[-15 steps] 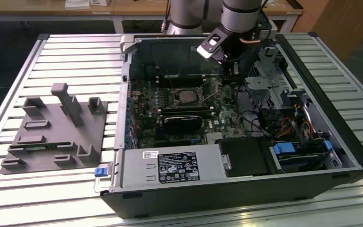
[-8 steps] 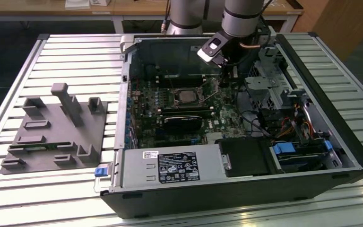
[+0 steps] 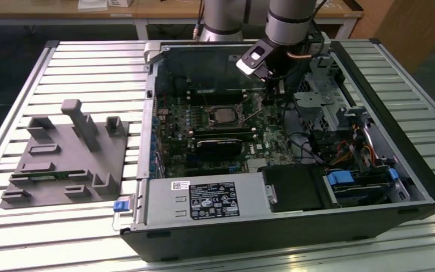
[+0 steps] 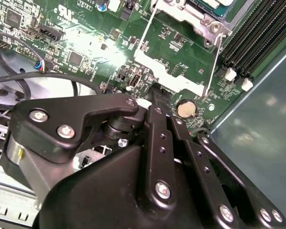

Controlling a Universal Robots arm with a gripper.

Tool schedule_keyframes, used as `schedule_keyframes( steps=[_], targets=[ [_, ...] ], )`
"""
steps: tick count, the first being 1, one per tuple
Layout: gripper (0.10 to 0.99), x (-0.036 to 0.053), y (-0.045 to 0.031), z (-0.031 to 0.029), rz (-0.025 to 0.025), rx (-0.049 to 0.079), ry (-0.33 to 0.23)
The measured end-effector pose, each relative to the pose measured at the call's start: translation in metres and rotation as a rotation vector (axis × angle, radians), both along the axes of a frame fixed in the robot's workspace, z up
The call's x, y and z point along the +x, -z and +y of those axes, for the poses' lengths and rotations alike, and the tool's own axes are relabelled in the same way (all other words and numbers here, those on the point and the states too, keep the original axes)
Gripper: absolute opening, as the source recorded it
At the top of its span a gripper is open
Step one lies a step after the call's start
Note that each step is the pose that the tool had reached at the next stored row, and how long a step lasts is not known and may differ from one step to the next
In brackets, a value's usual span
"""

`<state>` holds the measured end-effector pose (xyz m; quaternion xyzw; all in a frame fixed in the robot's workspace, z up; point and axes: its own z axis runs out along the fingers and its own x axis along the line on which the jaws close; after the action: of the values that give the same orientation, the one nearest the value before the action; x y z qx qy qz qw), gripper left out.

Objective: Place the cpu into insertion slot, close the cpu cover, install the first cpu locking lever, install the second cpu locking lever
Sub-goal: 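Close the cpu cover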

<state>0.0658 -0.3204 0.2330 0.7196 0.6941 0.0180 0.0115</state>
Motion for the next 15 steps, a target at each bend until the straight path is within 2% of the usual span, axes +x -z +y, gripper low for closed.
schedule_keyframes(
  steps=[15],
  targets=[
    [0.106, -0.0196, 0.0, 0.0, 0.0, 0.0, 0.001]
  ],
)
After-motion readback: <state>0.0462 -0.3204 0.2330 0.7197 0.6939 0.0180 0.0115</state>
